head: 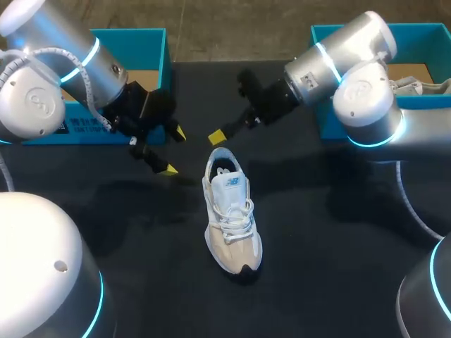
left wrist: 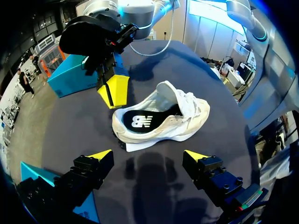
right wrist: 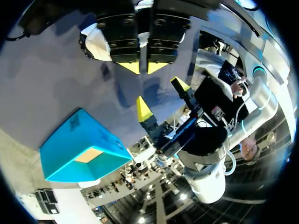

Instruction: Take the shoe out of the shoebox, open the shoe tongue, remove and reinsert the insole, then place the shoe into the shoebox

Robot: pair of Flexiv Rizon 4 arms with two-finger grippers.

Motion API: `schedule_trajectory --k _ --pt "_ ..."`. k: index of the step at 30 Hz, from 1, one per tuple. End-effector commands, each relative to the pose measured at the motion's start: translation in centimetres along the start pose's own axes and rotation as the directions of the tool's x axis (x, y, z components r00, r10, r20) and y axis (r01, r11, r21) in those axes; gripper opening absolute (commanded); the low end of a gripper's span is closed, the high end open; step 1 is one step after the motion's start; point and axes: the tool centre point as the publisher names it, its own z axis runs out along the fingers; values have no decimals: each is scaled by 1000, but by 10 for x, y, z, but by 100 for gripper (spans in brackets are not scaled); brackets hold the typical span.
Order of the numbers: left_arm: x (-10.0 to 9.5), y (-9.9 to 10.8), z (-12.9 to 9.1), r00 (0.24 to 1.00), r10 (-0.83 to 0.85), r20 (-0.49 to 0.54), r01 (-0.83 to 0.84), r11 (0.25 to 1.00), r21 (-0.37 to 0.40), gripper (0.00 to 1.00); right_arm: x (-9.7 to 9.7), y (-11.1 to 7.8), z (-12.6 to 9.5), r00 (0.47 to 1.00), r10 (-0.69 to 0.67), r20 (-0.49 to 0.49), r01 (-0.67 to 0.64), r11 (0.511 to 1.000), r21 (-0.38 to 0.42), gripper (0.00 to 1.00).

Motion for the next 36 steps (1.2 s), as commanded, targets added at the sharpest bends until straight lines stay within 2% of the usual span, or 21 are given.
schedule_trajectory --k 1,5,16,26,28,29,31,33,36 --pt "3 2 -18 1000 9 2 -9 1000 -10 100 11 -11 -10 996 46 80 -45 999 -12 0" --pt "0 8 -30 1000 20 -1 -20 1000 -20 100 13 -17 -15 978 128 162 -135 990 30 0" --pt "-18 29 -63 997 78 -29 -79 996 -41 100 13 -17 -15 978 128 162 -135 990 30 0" --pt "-33 37 -110 992 116 57 -111 991 -79 100 13 -17 -15 978 128 162 -135 990 30 0" --pt "-35 39 -120 991 114 74 -107 990 -87 100 11 -16 -13 956 152 250 -176 982 74 0" --pt "-36 40 -123 990 113 79 -106 990 -89 100 10 -16 -11 947 144 287 -164 985 46 0" --pt "-39 43 -130 990 110 88 -102 990 -93 100 9 -17 -10 912 166 375 -218 971 101 0" --pt "-40 45 -137 989 105 104 -94 990 -102 100 9 -19 -9 866 173 470 -261 957 129 0" --pt "-43 48 -145 988 101 117 -88 990 -111 100 9 -21 -7 803 173 570 -297 946 131 0"
